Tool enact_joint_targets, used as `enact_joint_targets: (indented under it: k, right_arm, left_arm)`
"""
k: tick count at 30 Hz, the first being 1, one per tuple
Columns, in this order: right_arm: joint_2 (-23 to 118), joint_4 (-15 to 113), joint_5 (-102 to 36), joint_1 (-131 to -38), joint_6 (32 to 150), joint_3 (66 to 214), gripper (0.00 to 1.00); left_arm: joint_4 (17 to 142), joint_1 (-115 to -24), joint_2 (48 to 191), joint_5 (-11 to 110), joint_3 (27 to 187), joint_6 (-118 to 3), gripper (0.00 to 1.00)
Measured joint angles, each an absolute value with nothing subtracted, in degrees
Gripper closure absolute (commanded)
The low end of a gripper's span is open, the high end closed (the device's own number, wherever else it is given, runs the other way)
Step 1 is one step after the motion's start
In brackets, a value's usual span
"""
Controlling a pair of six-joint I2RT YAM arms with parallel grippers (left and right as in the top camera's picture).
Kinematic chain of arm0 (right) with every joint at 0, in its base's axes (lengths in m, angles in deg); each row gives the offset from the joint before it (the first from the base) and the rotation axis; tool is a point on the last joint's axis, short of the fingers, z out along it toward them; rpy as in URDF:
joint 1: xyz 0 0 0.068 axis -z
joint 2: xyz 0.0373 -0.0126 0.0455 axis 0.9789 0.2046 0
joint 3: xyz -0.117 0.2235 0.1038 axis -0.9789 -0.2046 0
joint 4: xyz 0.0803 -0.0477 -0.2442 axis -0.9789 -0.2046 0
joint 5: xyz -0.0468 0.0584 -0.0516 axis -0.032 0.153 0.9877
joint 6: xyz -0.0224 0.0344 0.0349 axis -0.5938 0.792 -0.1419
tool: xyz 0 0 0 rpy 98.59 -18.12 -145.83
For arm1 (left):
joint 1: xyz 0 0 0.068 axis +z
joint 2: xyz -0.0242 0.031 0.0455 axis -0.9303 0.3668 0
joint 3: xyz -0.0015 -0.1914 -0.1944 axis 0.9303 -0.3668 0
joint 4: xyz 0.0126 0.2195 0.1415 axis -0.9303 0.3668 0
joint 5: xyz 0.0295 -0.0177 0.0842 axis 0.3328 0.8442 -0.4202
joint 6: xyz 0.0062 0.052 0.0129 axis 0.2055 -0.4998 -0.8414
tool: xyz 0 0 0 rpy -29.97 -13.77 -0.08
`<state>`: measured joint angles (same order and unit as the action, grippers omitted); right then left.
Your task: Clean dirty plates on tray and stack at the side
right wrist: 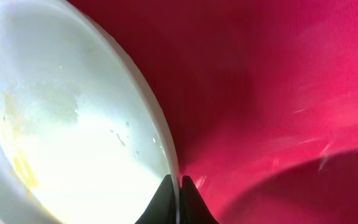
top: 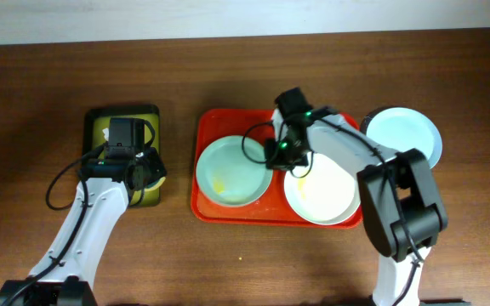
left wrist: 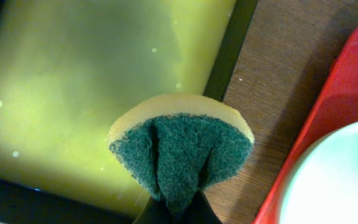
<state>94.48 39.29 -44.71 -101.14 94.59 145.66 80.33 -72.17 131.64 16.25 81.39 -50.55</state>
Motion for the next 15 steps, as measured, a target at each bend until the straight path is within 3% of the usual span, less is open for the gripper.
enact_joint_targets:
  k: [9, 15]
  right_arm:
    - [94.4, 35.4, -32.9, -106.6, 102.4, 146.7, 0.96]
    - [94.3, 29.6, -33.0, -104.7, 99.2, 147.1, 0.96]
  left_arm:
    - [75.6, -72.2, 131.6, 10.4, 81.4, -46.2, 1.00]
    - [72.6, -71.7, 131.7, 9.5, 81.3, -46.0, 1.00]
